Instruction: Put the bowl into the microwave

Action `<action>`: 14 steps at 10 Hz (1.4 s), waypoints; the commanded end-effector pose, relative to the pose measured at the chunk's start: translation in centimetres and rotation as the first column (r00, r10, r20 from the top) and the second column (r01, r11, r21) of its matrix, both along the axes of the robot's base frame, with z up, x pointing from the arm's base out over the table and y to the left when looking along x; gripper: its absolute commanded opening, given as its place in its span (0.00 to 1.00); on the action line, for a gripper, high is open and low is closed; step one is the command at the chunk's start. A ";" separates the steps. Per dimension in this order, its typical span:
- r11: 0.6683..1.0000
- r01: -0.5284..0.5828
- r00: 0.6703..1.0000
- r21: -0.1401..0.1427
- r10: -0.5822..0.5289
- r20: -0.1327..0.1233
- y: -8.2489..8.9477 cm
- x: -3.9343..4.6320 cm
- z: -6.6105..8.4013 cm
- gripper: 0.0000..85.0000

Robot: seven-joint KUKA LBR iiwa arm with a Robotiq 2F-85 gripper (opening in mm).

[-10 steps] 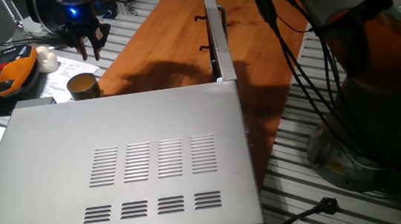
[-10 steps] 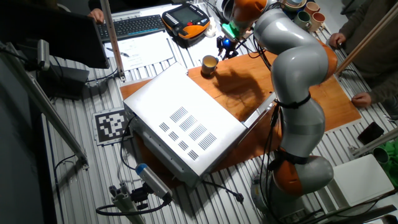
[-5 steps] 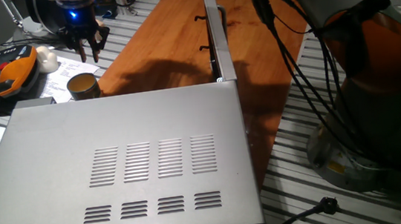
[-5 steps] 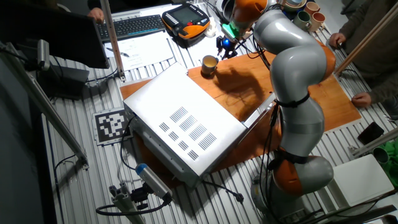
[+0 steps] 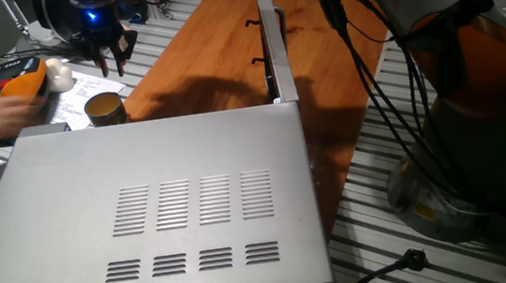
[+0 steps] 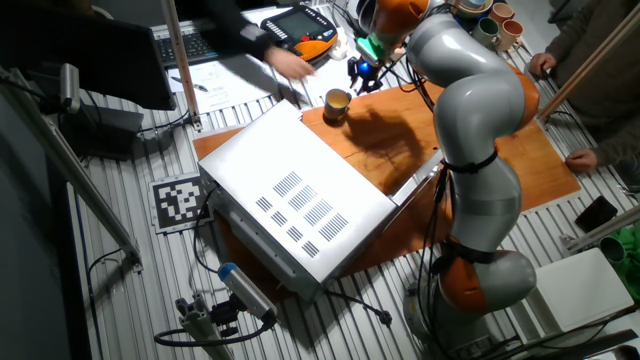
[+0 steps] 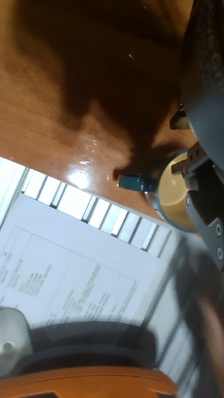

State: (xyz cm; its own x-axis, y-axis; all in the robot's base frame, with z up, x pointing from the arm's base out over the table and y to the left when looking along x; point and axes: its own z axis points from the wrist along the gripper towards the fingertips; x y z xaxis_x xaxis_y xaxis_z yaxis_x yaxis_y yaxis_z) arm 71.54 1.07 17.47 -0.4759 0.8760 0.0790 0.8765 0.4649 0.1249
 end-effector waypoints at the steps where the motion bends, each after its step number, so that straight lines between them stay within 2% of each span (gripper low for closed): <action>1: 1.000 -0.014 1.000 -0.011 0.015 0.010 0.0 -0.01 0.0 0.40; 2: 1.000 -0.022 1.000 -0.019 0.022 0.013 0.0 0.02 -0.1 0.40; 3: 1.000 -0.007 1.000 -0.012 0.008 0.005 -0.1 0.00 -0.1 0.40; 4: 1.000 0.005 1.000 -0.001 -0.005 -0.006 -0.2 -0.09 -0.1 0.60; 5: 1.000 0.015 1.000 0.010 -0.015 -0.010 -0.3 -0.11 -0.1 0.60; 7: 1.000 -0.004 1.000 0.009 0.004 -0.026 -0.2 0.01 -0.4 0.60; 10: 0.999 0.021 0.997 0.029 -0.019 -0.071 -0.3 0.23 -0.9 0.60; 11: 0.998 0.047 0.995 0.028 -0.045 -0.087 -0.9 -0.02 -1.0 0.60; 12: 0.999 0.041 0.994 0.036 -0.037 -0.100 -2.1 -0.78 -1.4 0.60; 14: 0.995 0.068 0.991 0.070 -0.059 -0.121 -4.2 -2.50 -2.6 0.60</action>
